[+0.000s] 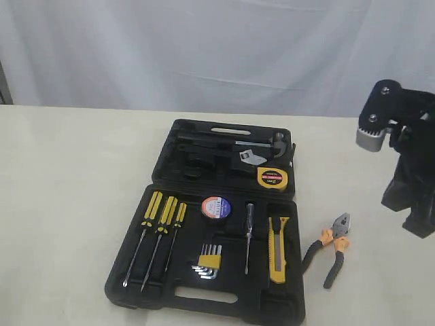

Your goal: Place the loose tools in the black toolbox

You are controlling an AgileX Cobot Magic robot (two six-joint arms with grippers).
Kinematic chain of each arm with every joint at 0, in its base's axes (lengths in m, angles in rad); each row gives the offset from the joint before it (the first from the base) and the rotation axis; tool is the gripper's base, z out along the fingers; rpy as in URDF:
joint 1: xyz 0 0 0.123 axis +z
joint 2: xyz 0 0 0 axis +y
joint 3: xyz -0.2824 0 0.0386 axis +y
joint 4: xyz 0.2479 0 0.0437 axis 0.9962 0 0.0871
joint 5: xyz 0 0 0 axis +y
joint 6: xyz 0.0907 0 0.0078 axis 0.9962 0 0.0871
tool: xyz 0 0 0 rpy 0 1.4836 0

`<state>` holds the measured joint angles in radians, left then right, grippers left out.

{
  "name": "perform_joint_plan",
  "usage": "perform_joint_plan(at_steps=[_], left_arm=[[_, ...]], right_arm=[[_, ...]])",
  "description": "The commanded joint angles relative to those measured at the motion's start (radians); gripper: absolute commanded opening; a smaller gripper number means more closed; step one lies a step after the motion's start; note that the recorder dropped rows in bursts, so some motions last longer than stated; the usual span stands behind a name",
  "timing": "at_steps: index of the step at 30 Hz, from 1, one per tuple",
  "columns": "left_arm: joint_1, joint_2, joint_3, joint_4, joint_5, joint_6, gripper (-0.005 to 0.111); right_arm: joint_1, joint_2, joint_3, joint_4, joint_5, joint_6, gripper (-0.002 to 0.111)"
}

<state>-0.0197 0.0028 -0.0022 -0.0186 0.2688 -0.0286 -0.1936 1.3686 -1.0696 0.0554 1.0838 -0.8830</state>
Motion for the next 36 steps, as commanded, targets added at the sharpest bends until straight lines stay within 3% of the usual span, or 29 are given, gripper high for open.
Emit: perform_joint_plan(at_steps=[1,12,30,32,36], left_arm=[[-0.002,-0.003,0.002,-0.002,0.001,-0.002,0.000],[-0.002,-0.003,0.002,-0.002,0.001,-0.002,0.000],[-0.002,-0.003,0.002,-0.002,0.001,-0.002,0.000],[-0.002,-0.003,0.002,-0.002,0.001,-0.002,0.000],[-0.002,-0.003,0.002,-0.002,0.001,-0.002,0.000]], right_arm=[[0.054,-0.019,0.000,0.049,-0.023,-0.074,-0.001],[0.067,-0.019,0.000,0.115,-0.006,-0.072,-0.001],[0.068,0.018,0.002,-0.131,-0.087,0.032,-0.001],[0.068,0.028,0.002,-0.160,-0.097,-0.074,-0.001],[0.042,0.055,0.002,-0.130,-0.133,-0.491,-0.001]])
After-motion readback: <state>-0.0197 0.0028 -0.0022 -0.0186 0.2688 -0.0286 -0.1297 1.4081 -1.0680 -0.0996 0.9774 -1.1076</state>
